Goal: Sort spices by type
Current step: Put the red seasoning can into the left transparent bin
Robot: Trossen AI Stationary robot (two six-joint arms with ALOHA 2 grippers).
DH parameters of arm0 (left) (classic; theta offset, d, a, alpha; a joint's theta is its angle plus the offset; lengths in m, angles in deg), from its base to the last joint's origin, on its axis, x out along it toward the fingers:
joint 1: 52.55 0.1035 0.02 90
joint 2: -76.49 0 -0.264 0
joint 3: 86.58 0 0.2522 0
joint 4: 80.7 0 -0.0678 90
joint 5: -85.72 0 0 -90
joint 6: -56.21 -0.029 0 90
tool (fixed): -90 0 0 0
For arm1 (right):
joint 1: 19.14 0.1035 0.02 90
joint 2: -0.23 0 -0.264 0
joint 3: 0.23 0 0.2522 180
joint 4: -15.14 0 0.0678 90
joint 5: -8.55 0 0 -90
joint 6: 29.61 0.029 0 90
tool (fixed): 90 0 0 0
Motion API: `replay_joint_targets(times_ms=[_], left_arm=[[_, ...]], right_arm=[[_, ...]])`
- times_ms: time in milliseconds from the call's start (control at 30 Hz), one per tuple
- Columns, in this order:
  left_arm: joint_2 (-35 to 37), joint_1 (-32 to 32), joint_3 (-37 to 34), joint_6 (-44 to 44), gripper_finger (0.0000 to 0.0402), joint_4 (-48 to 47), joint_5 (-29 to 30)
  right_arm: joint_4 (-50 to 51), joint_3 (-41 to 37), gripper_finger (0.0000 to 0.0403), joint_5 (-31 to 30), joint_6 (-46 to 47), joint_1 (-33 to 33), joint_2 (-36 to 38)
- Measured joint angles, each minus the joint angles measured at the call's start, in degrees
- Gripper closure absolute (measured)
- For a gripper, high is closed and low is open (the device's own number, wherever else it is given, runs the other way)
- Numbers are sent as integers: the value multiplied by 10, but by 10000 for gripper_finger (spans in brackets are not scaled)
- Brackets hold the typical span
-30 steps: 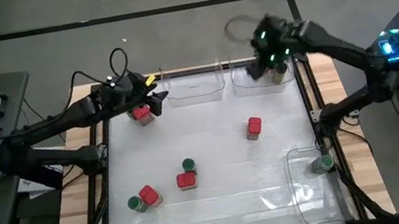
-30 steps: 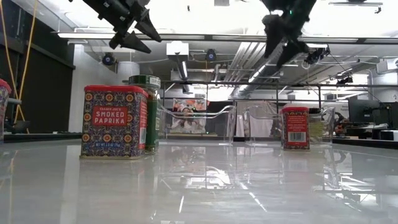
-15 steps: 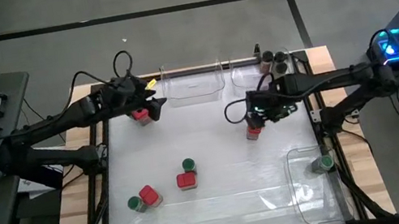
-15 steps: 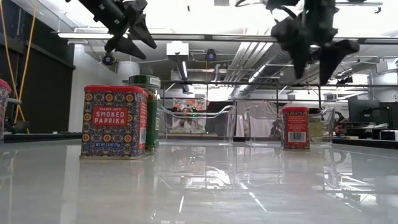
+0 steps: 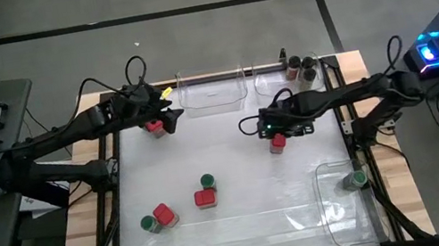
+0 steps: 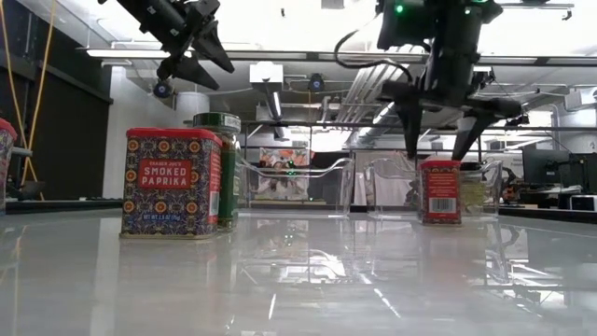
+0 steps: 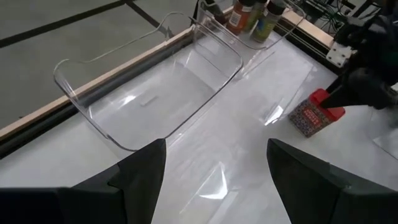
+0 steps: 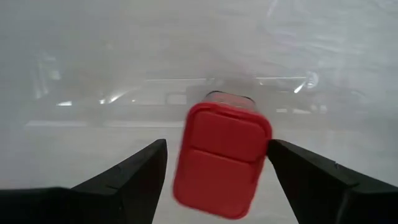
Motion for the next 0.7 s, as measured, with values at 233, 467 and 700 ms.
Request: replay_joint_targets(times_ms=[233,467,700], left_arm=[[0,0,0,1,135,0,0],[0,0,0,5,135,1,0],[13,0,0,44,135,1,0]], right_arm=[[-1,0,117,-2,5,0,-40],[-15,2,149,-6,-45,0,-56],[-7,109,190,-46,-216,-34,-45]])
